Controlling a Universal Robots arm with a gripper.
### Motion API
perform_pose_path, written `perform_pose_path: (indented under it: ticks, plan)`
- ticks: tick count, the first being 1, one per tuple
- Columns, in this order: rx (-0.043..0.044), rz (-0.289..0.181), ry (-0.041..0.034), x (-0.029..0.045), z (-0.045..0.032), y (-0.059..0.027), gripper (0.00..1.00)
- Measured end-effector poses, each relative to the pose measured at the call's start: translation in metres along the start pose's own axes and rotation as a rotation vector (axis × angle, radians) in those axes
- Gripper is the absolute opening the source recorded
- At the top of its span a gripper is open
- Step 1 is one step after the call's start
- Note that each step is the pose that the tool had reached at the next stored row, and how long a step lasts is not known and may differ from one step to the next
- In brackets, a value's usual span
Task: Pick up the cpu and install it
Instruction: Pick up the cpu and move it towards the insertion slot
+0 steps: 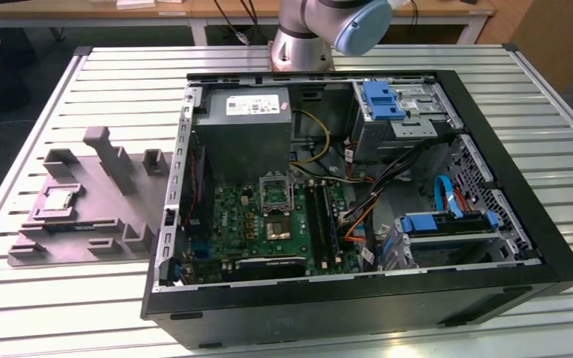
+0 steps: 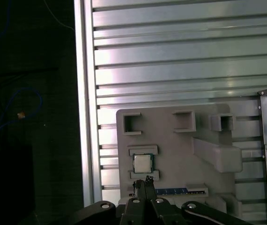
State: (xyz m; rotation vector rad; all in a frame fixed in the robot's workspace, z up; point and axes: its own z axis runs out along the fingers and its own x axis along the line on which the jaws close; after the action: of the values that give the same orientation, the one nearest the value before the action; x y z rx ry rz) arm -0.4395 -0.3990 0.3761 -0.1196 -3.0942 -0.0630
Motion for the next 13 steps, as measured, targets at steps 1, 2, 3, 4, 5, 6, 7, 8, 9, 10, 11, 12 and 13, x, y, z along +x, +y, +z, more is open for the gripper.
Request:
perform_pose_path:
  ticks: [1, 2, 3, 4, 5, 6, 7, 8, 9, 10, 11, 12, 13]
  plan:
    - [0.0000, 0.000, 0.0000, 0.0000, 0.0000, 0.0000, 0.11]
    - [0.0000, 0.000, 0.0000, 0.0000, 0.0000, 0.0000, 0.16]
    - [0.0000, 0.000, 0.0001, 0.0000, 0.0000, 0.0000, 0.23]
    - [0.0000, 0.000, 0.0001, 0.0000, 0.0000, 0.0000, 0.23]
    - [0.0000, 0.000, 0.0000, 0.0000, 0.0001, 0.0000, 0.29]
    - [-0.0001, 0.000, 0.0000, 0.0000, 0.0001, 0.0000, 0.29]
    - [0.0000, 0.000, 0.0001, 0.0000, 0.0000, 0.0000, 0.41]
    - [0.0000, 0.000, 0.0001, 0.0000, 0.0000, 0.0000, 0.41]
    - [0.0000, 0.000, 0.0001, 0.0000, 0.0001, 0.0000, 0.47]
    - [0.0000, 0.000, 0.0002, 0.0000, 0.0001, 0.0000, 0.53]
    - [0.0000, 0.000, 0.0001, 0.0000, 0.0001, 0.0000, 0.53]
    - [0.0000, 0.000, 0.0001, 0.0000, 0.0001, 0.0000, 0.53]
    - [0.0000, -0.002, 0.0002, 0.0000, 0.0002, 0.0000, 0.53]
